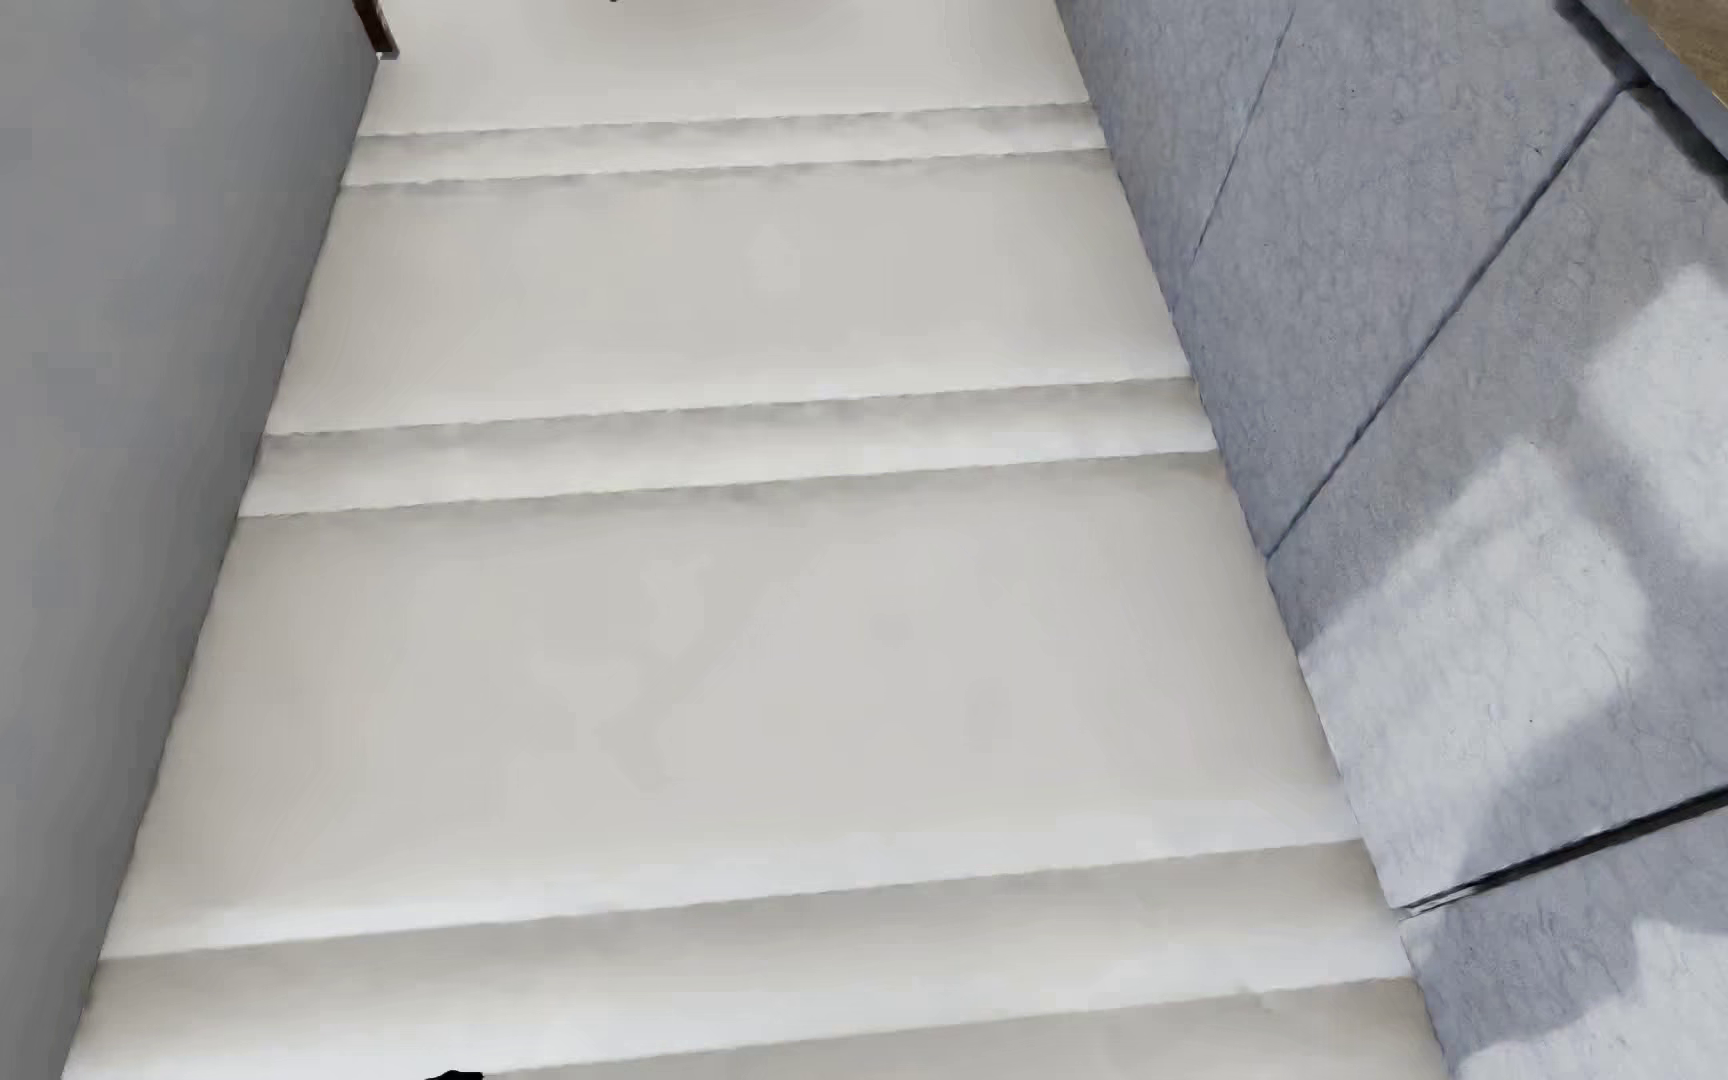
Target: Bend down
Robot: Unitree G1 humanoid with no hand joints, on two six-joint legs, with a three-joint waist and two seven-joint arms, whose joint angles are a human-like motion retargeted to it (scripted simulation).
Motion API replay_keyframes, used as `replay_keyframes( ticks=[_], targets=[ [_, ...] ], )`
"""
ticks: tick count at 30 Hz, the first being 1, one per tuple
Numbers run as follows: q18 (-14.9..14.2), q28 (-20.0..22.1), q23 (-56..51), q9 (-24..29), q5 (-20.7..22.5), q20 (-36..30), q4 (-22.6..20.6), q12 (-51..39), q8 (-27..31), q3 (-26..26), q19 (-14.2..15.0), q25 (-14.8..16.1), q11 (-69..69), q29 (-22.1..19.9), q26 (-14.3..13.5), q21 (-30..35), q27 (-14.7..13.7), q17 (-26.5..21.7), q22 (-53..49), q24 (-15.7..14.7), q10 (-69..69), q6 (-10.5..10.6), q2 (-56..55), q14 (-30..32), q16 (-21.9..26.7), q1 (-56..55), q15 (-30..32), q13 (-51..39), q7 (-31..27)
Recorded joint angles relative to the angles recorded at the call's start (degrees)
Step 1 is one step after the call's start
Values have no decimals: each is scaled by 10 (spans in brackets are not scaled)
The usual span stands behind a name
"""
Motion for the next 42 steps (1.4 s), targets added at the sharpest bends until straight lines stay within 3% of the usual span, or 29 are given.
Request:
replay_keyframes(
  ticks=[3,5,12,16,20,21,25,30,33,36,38,42],
  targets=[
    [0,0,-65,46,2,23,-2,16,0,14,0,0,67,0,0,-44,0,-5,-39,0,25,-2,-118,1,12,-63,82,4,0],
    [0,0,-79,71,17,25,6,15,0,22,0,0,96,0,0,-41,0,-7,-30,0,23,0,-177,11,14,-88,114,-5,0],
    [0,0,-111,109,64,20,23,2,0,28,0,0,72,0,0,-29,0,-2,-6,0,17,-9,-224,48,21,-136,-22,-19,0],
    [0,0,-116,112,64,21,10,-19,0,19,0,0,42,0,0,-30,0,-10,-30,0,25,-13,-211,58,15,-149,31,-32,0],
    [0,0,-111,119,62,-17,-3,-66,0,0,0,0,25,0,0,-6,0,-34,-26,0,14,4,-184,77,6,-152,6,-78,0],
    [0,0,-108,134,61,-67,-15,-106,0,-7,0,0,18,0,0,35,0,-51,-19,0,1,10,-185,89,8,-160,14,-113,0],
    [0,0,-80,158,73,-161,10,-272,0,-11,0,0,26,0,0,144,0,-77,20,0,48,21,-238,105,1,-237,16,-305,0],
    [0,0,7,158,84,-298,51,-626,0,22,0,0,98,0,0,243,0,-97,148,0,155,25,-376,79,-17,-367,37,-663,0],
    [0,0,78,158,79,-319,86,-832,0,46,0,0,148,0,0,311,0,-119,217,0,244,24,-530,76,-30,-528,37,-870,0],
    [0,0,102,158,70,-306,119,-981,0,50,0,0,199,0,0,290,0,-130,229,0,308,21,-639,59,-33,-635,2,-1000,0],
    [0,0,111,158,79,-305,134,-928,0,45,0,0,226,0,0,276,0,-129,249,0,349,20,-695,72,-36,-695,4,-1058,0],
    [0,0,125,158,81,-284,140,-892,0,41,0,0,271,0,0,269,0,-120,254,0,383,17,-740,55,-48,-731,-8,-1037,0]
  ],
)
